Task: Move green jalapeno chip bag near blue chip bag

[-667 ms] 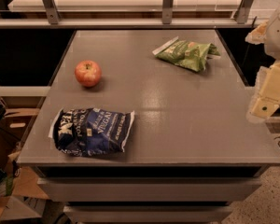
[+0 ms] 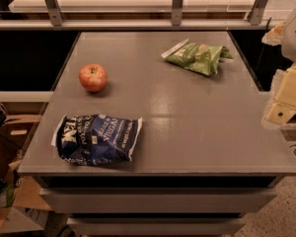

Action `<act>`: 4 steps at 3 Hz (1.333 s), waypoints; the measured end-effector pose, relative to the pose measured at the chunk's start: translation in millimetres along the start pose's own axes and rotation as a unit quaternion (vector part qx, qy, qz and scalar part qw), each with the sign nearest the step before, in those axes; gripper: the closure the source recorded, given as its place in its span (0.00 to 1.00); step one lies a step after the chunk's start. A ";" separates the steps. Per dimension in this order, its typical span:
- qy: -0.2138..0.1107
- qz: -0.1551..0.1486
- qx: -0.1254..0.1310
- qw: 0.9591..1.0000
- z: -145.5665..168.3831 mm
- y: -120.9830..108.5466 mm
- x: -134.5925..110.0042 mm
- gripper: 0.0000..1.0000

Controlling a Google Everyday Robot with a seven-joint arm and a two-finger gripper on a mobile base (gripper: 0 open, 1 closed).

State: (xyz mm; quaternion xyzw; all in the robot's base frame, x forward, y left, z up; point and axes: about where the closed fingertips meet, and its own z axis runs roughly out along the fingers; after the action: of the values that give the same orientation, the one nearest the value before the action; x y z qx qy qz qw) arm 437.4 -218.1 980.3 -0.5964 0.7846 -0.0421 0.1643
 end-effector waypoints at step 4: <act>0.000 -0.065 0.004 0.998 56.0 -107.8 -33.3 0.00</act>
Offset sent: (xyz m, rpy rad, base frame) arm 0.0900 0.0027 -0.0079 -0.0178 -0.0099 0.1166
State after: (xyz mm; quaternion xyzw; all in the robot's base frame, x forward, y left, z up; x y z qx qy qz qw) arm 561.9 -210.0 962.7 -0.6451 0.7442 -0.0559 0.1640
